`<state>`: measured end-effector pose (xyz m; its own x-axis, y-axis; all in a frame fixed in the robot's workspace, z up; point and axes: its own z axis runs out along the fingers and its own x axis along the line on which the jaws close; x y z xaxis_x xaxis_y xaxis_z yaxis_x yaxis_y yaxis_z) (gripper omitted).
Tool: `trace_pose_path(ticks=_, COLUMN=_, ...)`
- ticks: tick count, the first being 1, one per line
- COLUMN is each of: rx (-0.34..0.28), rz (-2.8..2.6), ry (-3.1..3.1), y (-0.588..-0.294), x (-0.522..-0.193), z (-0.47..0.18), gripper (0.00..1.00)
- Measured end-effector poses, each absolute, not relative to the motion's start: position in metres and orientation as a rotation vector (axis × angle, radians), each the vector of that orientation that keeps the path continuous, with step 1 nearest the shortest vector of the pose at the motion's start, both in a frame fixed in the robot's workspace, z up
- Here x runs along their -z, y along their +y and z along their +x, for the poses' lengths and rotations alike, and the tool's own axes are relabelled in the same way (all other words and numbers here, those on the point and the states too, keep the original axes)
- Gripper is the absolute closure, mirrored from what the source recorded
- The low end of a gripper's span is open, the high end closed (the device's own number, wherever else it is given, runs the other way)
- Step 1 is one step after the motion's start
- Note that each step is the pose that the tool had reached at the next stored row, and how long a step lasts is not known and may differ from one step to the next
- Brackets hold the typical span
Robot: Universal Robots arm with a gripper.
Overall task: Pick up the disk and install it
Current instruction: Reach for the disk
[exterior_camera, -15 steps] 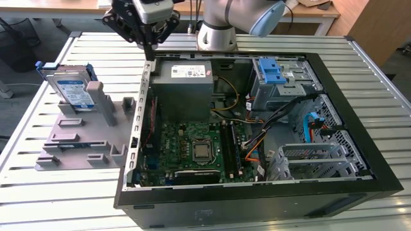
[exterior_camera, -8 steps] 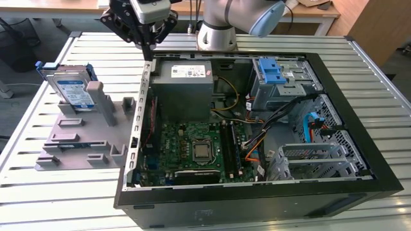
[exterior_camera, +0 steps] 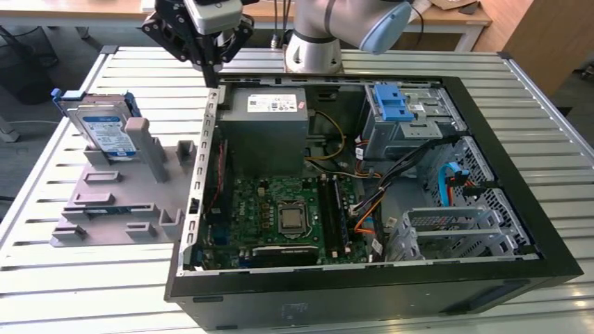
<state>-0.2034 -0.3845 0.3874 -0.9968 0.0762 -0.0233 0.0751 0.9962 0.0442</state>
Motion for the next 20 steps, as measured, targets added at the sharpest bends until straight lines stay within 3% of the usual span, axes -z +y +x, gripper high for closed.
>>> trace_pose_path(ticks=20, rx=-0.067, rz=0.118, ry=3.114, y=-0.379, x=-0.386, z=-0.215, gripper=0.89)
